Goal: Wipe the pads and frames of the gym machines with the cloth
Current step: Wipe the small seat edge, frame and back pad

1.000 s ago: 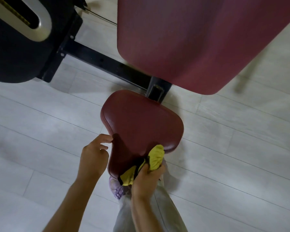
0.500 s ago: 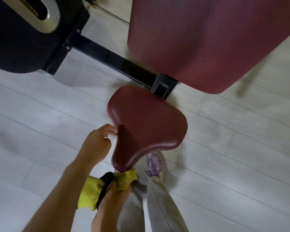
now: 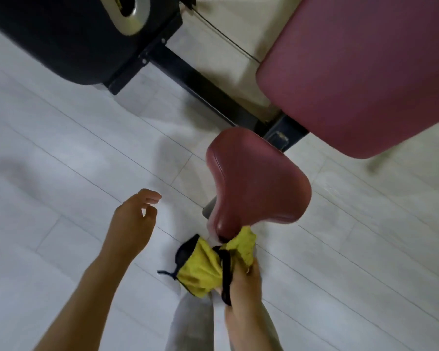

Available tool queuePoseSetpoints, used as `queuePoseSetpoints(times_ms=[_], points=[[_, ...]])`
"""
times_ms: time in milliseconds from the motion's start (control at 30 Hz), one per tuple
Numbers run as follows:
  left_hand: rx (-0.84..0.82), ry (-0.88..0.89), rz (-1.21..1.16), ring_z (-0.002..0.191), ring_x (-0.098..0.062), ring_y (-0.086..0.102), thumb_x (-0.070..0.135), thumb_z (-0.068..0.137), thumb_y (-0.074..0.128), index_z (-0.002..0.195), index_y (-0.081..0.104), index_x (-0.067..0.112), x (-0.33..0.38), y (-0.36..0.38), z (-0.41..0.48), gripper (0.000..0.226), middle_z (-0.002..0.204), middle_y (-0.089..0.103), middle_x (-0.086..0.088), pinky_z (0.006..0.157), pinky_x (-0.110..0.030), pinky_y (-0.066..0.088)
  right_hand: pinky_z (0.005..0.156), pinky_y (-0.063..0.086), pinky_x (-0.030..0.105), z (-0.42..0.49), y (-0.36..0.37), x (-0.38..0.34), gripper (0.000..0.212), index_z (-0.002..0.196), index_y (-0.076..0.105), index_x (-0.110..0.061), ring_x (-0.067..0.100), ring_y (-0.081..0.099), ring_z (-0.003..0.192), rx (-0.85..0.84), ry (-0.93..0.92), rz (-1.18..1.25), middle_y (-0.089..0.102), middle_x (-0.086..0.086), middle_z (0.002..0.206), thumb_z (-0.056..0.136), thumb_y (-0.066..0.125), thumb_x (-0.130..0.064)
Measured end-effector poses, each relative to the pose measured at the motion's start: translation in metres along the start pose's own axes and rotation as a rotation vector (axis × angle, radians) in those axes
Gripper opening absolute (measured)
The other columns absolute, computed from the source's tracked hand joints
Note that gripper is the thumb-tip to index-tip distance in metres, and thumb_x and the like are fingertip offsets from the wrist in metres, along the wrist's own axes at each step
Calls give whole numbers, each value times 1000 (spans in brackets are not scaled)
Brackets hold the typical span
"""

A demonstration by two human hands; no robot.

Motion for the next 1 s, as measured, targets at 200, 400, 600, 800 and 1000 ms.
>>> queuePoseSetpoints(times_ms=[200,400,600,800,1000], points=[[-25,-59,-72,108,-15,61,-20,79,40,109,66,26,-29,-7,-23,61,115,68,5,89,-25,42,87,54,25,-35,43,-121,40,107,76,-28,9,67,100,-26,-877,-923,73,-13,111,78,59,-7],[-8,-58,-110,109,-16,61,-21,78,42,110,66,26,-48,-17,-40,62,115,68,7,93,-25,42,82,45,39,-8,137,-56,26,86,72,-26,24,63,87,-798,-1478,-1854,68,-5,96,68,53,-23],[41,-122,-209,109,-16,62,-22,80,41,109,67,22,-56,-16,-56,59,116,69,3,91,-24,43,64,44,39,28,180,-64,11,73,65,-23,30,62,68,-1084,-1396,-2203,64,0,75,66,59,-27],[-8,-102,-237,108,-10,57,-17,90,44,108,61,27,-40,4,-59,50,120,65,3,96,-19,39,72,51,39,58,202,-95,25,71,71,-19,28,61,70,-798,-1458,-2114,64,0,70,67,46,-23],[-14,-106,-204,118,-16,59,-9,92,49,116,65,28,-35,21,-50,46,128,66,3,103,-25,41,60,40,35,51,186,-80,9,74,65,-22,27,60,66,-1091,-1357,-2127,63,-2,73,68,59,-24]])
Point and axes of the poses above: each hand's wrist, its own z-axis towards the middle knuckle, its own y-axis out of the palm, x = y × z, the point moved 9 cm from there along z, towards the middle knuckle
